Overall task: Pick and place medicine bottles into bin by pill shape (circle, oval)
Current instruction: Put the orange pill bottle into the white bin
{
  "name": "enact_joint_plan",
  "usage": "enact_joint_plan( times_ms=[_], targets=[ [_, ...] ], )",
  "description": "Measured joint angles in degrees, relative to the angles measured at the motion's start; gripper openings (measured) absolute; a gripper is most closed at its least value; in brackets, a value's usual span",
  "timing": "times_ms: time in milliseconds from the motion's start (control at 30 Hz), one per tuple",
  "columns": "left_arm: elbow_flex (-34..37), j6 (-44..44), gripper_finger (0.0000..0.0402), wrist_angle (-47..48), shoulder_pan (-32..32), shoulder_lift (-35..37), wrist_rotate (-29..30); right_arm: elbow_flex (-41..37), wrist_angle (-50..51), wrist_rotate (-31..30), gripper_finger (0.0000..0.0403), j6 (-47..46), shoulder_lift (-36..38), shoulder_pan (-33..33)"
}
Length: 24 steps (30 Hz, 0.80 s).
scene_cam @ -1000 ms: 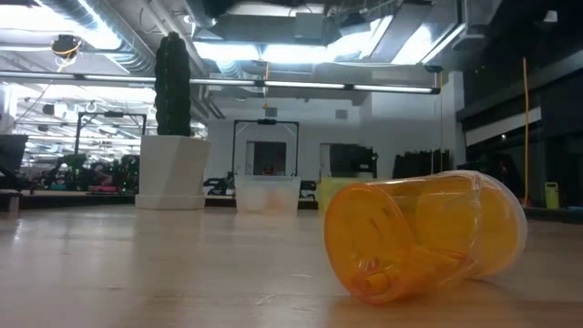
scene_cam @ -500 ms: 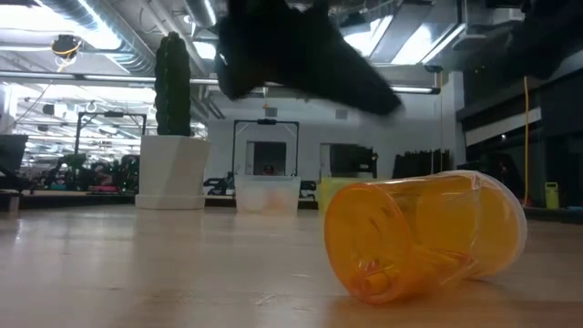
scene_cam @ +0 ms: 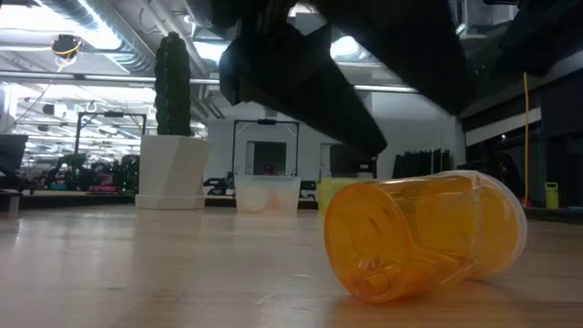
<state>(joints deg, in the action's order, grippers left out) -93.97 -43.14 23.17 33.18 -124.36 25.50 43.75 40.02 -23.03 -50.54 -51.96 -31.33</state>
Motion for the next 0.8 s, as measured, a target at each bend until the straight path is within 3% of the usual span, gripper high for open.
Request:
enact_joint_plan(
  times_ms=[600, 800],
  targets=[
    [0.0, -1.0, 0.0248, 0.6, -1.0, -5.6, -1.2, 0.0, 0.6, -1.3, 0.0205, 0.2, 0.0, 0.0],
    [0.0, 4.8, 0.0206, 1.0, -2.8, -4.8, -2.3, 0.0, 0.6, -1.5, 0.0205, 1.0, 0.0, 0.0]
  ],
)
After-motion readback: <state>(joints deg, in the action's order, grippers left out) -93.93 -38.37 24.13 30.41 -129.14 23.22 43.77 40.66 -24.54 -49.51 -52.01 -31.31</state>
